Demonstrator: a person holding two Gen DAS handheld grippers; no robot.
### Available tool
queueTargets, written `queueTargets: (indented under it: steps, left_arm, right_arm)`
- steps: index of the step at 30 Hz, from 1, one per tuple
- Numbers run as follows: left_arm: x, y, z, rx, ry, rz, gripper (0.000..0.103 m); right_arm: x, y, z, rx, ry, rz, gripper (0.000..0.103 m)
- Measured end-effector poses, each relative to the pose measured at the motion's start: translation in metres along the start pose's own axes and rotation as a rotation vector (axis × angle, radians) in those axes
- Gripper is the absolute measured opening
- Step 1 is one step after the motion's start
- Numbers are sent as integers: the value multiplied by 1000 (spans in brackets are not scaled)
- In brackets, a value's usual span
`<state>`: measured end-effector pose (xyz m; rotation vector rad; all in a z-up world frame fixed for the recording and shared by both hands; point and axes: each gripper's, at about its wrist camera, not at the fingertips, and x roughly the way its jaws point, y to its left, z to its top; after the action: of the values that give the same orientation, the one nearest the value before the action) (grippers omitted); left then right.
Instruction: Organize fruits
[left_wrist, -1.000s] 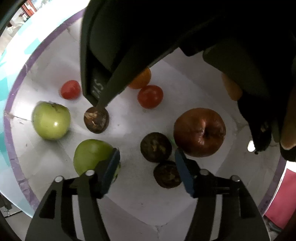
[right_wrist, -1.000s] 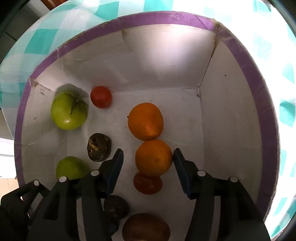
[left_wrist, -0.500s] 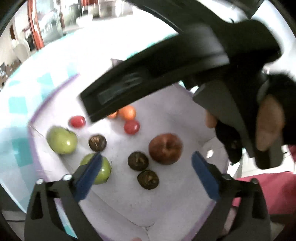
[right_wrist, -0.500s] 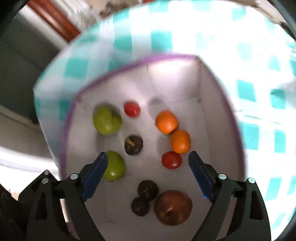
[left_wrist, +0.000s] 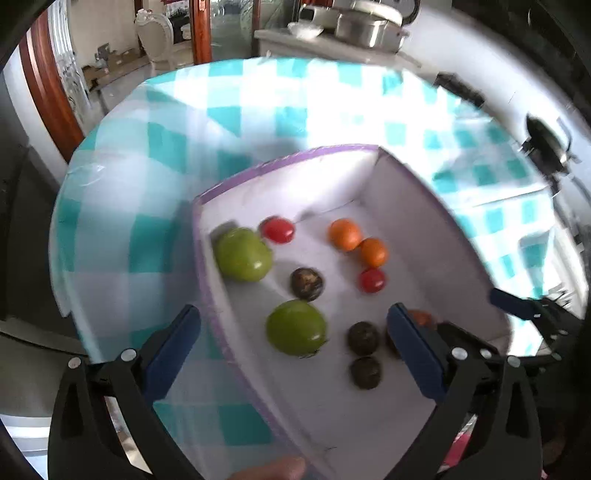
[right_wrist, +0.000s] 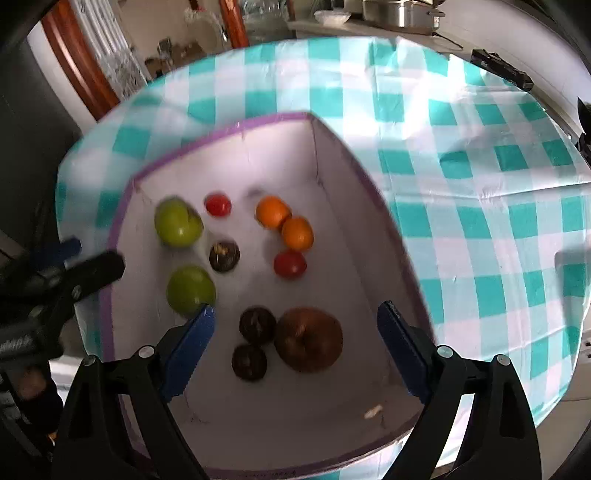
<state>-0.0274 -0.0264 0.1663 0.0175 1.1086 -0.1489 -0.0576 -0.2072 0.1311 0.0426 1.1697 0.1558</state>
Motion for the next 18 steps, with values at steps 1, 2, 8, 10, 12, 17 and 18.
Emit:
queueTargets:
  steps: [1, 2, 8, 10, 12, 17, 18]
  left_arm:
    - [2, -1, -2, 14, 15, 22, 101]
    - [14, 0, -8, 25, 24, 33, 101]
    - [19, -5, -22, 38, 45, 42, 101]
    - [23, -5, -24, 33, 51, 44, 101]
    - [25, -3, -25, 26, 60, 39, 101]
    - [28, -1, -26, 21, 65, 46, 101]
    - [28, -1, -27, 21, 66, 47, 101]
  right_arm:
    - [1, 2, -2, -7, 5, -1, 87]
    - [3, 6, -3, -9, 6, -3, 87]
    - [4, 13, -9, -29, 19, -6, 87]
    - [5, 15, -9, -36, 26, -9, 87]
    - [6, 17, -9, -43, 30, -12, 87]
    - [9, 19, -9, -54, 41, -13, 87]
    - [10, 19, -9, -53, 44, -17, 87]
